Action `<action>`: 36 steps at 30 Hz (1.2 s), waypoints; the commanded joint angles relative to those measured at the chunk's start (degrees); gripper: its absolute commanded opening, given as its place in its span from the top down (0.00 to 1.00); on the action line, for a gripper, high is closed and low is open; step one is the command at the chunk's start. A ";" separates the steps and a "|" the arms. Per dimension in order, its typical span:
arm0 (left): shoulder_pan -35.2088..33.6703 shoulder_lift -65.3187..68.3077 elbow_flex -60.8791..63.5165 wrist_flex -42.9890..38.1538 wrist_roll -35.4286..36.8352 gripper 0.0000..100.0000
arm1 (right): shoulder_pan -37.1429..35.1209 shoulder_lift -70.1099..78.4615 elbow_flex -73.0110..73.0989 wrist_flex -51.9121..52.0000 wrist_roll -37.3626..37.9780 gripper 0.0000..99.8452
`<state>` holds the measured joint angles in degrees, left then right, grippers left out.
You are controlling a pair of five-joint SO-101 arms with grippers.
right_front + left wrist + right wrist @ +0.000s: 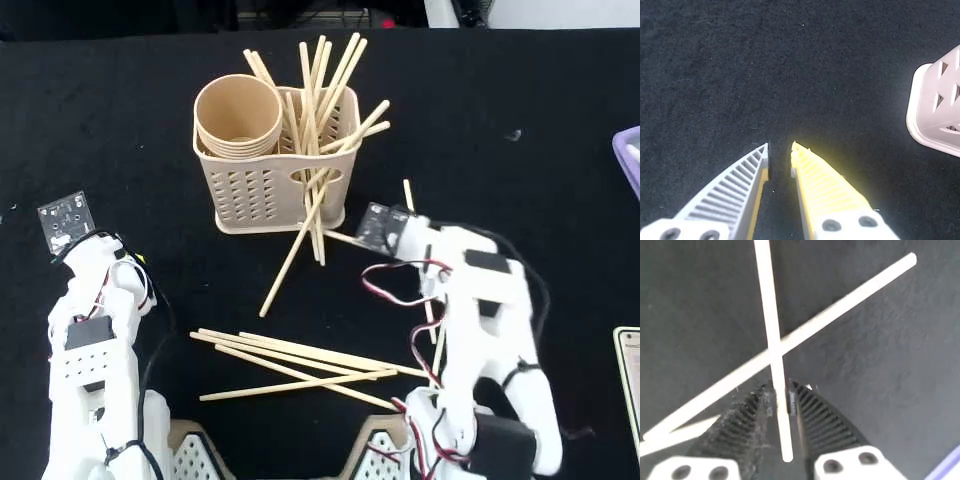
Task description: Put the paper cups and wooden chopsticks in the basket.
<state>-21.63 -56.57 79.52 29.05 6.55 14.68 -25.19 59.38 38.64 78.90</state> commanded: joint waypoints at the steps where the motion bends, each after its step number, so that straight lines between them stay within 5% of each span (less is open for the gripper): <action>1: -0.48 -1.32 -0.66 -1.05 -0.09 0.92 | 5.80 -3.74 -0.40 0.44 2.90 0.99; 14: -0.48 -1.32 -0.66 -1.14 0.00 0.92 | 19.43 -14.46 -0.31 0.18 -0.35 0.99; 28: -0.48 -1.32 -0.66 -1.05 0.09 0.92 | 8.97 -27.47 -13.05 -2.81 -68.48 0.99; 36: -0.48 -1.32 -0.66 -1.14 0.18 0.92 | -6.95 -34.07 -17.98 -2.90 -79.82 0.99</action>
<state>-21.63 -56.57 79.52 29.05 6.55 13.80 -55.78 45.58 37.41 1.19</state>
